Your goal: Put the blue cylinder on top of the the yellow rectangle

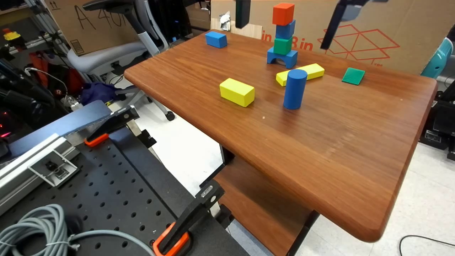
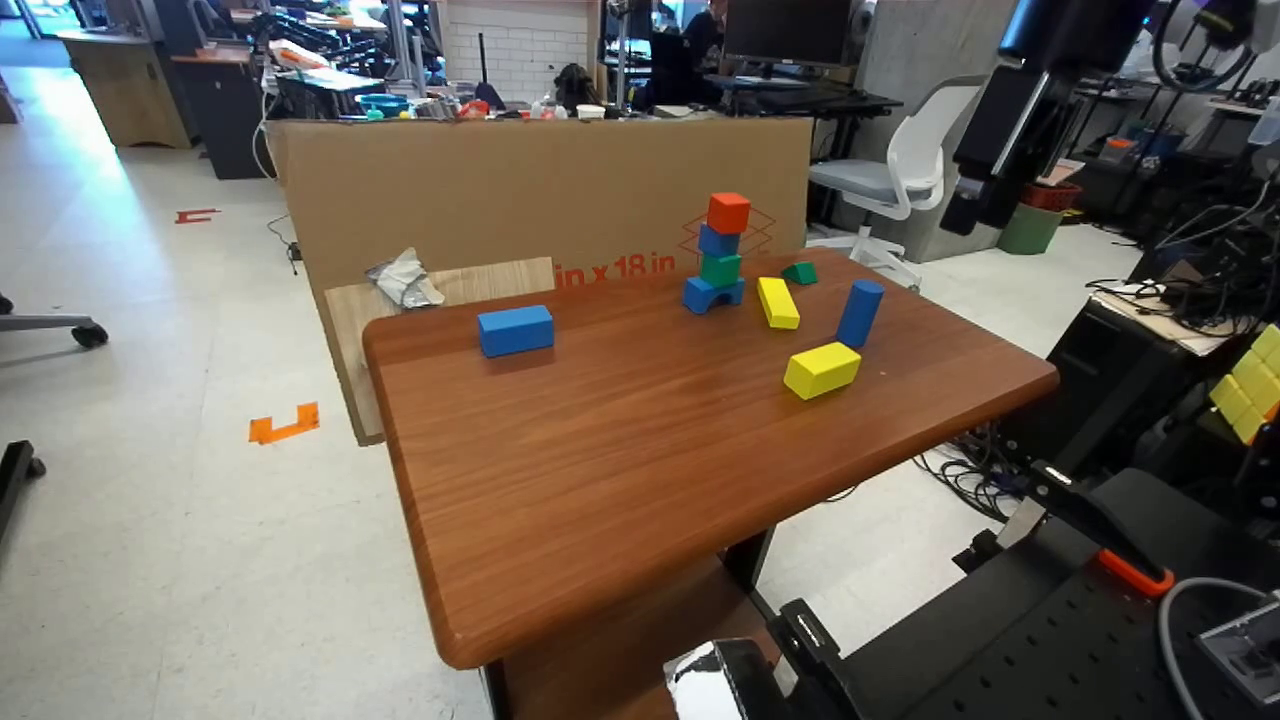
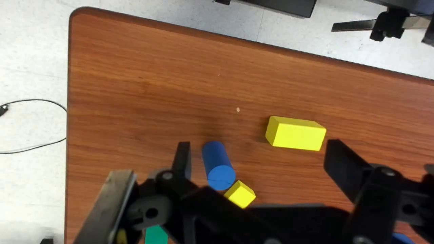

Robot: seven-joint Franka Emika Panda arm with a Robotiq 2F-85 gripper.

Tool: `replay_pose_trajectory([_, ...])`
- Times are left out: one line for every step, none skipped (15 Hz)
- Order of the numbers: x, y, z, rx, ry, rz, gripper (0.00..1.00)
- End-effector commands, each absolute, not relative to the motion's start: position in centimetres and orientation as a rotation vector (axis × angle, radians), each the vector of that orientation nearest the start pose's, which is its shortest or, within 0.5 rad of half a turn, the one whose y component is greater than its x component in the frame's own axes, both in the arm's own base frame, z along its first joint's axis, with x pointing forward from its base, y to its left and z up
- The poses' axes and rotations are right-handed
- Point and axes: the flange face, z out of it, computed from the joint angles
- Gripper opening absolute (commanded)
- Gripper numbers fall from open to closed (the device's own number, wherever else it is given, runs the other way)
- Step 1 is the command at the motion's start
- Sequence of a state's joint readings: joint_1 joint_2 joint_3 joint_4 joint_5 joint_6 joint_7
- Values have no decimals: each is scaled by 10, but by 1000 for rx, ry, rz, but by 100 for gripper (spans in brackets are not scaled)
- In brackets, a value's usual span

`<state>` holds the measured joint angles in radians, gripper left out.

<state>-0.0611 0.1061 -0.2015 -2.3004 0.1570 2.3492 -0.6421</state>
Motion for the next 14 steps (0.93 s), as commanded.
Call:
replay_pose_trajectory([515,-136,287,-3060,-458,8,100])
replay_pose_trajectory([518,-136,283,-3074,-468,2,100])
replay_pose_trajectory([520,-135,279,-3087,-472,1,100])
replay_pose_trajectory([523,-135,275,-3099,-466,-4,100])
replay_pose_trajectory([525,-134,271,-3106,-454,-11,100])
replay_pose_trajectory([527,-133,267,-3116,-437,-16,100])
replay_pose_trajectory([529,-132,262,-3124,-414,-18,100])
replay_pose_trajectory([531,-130,259,-3128,-390,-15,100])
replay_pose_trajectory([533,-128,256,-3125,-367,-7,100])
replay_pose_trajectory([535,-126,253,-3129,-354,-4,100])
replay_pose_trajectory([537,-124,250,-3131,-348,-1,100])
replay_pose_trajectory([540,-122,248,-3138,-339,-2,100])
replay_pose_trajectory([542,-120,246,-3144,-335,-6,100])
replay_pose_trajectory([545,-119,244,-3149,-331,-13,100])
